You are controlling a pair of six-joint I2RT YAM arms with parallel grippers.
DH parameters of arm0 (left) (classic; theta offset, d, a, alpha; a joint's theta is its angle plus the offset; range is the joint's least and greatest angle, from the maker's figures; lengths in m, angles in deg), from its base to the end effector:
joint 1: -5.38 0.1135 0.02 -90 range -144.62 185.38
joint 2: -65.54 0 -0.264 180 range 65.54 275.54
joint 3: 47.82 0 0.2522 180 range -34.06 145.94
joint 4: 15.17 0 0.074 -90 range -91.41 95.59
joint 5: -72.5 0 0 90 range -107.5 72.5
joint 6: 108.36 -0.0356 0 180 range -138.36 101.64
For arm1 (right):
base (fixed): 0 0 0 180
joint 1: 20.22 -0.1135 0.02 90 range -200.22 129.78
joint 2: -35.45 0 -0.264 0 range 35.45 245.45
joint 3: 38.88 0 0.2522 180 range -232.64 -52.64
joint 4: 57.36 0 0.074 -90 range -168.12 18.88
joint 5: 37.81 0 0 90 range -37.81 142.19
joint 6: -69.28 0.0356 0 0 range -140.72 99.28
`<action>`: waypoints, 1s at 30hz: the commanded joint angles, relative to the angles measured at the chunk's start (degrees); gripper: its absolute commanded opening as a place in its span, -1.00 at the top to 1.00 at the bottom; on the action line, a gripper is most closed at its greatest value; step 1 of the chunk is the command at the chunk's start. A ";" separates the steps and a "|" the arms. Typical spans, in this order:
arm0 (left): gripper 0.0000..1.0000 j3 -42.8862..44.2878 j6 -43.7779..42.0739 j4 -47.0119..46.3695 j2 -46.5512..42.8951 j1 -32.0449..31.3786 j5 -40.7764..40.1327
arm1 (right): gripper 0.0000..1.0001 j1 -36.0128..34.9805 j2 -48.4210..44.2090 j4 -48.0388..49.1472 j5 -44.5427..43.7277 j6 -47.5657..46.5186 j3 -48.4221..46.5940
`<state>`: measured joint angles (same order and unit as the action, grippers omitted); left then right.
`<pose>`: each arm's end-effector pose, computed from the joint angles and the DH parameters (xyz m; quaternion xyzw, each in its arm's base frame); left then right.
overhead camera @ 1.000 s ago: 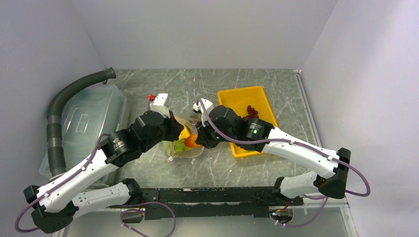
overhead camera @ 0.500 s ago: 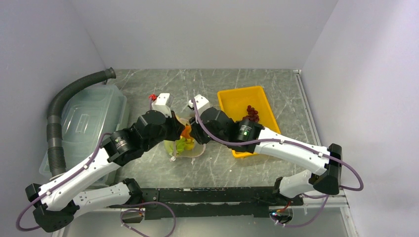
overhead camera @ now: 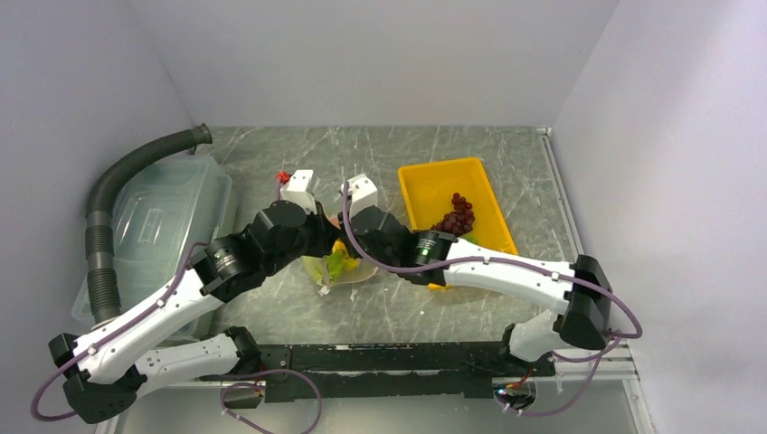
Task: Place the food in the zip-top bag and seal the zipper
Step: Adjust the fake fruit in the zipper food storage bag.
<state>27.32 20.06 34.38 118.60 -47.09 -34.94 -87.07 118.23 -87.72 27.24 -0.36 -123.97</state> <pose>0.1247 -0.1448 0.3695 0.0252 0.8482 -0.2746 0.4523 0.1446 0.2999 0.3356 -0.2282 0.8131 0.2125 0.4916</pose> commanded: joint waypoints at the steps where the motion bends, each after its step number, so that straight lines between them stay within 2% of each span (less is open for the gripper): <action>1: 1.00 2.02 1.51 -3.31 0.75 -0.01 1.26 | 0.98 -0.07 1.99 10.43 -5.52 2.87 1.65; 6: 1.00 2.39 1.88 -3.79 0.95 -0.03 0.87 | 0.39 -0.12 3.81 12.25 -6.12 4.01 1.02; 15: 1.00 2.35 1.49 -2.83 0.34 0.00 -2.07 | -0.35 -0.06 0.88 10.92 -4.86 2.89 1.09; 22: 1.00 1.98 1.54 -2.88 0.25 0.00 -2.92 | -0.38 -0.11 -4.37 8.51 -2.43 2.24 2.62; 30: 1.00 1.99 1.24 -2.79 0.29 0.12 -4.04 | -0.32 0.05 -13.62 1.18 2.35 1.41 4.10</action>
<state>27.67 20.43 33.99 119.14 -46.94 -37.45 -86.52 110.25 -84.05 26.04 1.76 -120.39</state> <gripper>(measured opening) 0.011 0.668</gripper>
